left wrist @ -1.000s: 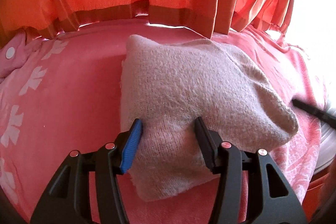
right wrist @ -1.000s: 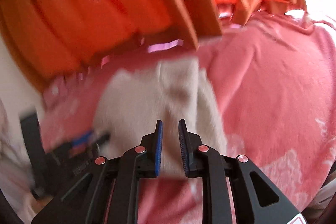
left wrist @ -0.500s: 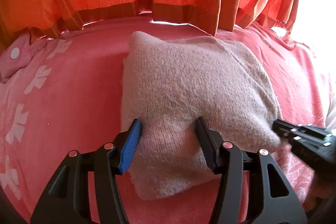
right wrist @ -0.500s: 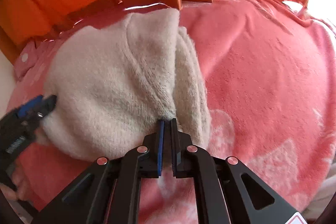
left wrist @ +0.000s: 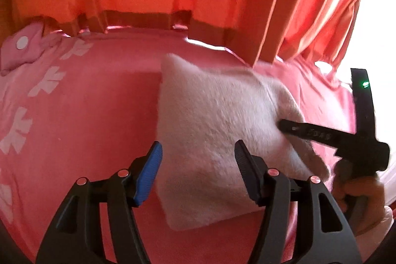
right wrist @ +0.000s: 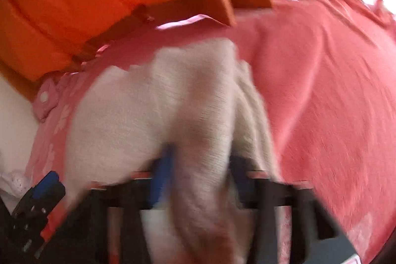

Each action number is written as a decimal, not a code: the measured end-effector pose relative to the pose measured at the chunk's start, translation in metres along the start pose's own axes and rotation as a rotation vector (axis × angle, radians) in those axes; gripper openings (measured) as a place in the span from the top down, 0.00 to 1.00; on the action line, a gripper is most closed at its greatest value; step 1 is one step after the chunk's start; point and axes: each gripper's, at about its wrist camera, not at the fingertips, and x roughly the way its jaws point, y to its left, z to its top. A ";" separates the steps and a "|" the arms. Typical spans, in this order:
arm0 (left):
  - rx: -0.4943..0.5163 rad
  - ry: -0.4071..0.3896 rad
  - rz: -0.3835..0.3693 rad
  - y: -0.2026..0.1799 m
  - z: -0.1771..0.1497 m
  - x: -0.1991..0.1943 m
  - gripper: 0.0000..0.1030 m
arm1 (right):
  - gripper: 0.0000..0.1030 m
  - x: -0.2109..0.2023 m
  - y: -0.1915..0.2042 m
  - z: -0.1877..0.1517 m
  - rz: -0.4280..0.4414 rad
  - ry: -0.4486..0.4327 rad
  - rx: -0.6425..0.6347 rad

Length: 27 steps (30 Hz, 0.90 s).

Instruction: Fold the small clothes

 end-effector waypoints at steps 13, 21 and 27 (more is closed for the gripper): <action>-0.030 0.058 0.008 0.012 -0.007 0.012 0.36 | 0.89 -0.019 -0.014 -0.013 -0.058 -0.049 0.027; -0.017 0.063 0.034 0.013 -0.010 0.015 0.34 | 0.86 -0.052 0.008 -0.049 -0.186 -0.101 -0.010; 0.002 0.068 0.052 0.010 -0.015 0.020 0.33 | 0.87 -0.026 -0.008 -0.071 -0.188 0.016 -0.017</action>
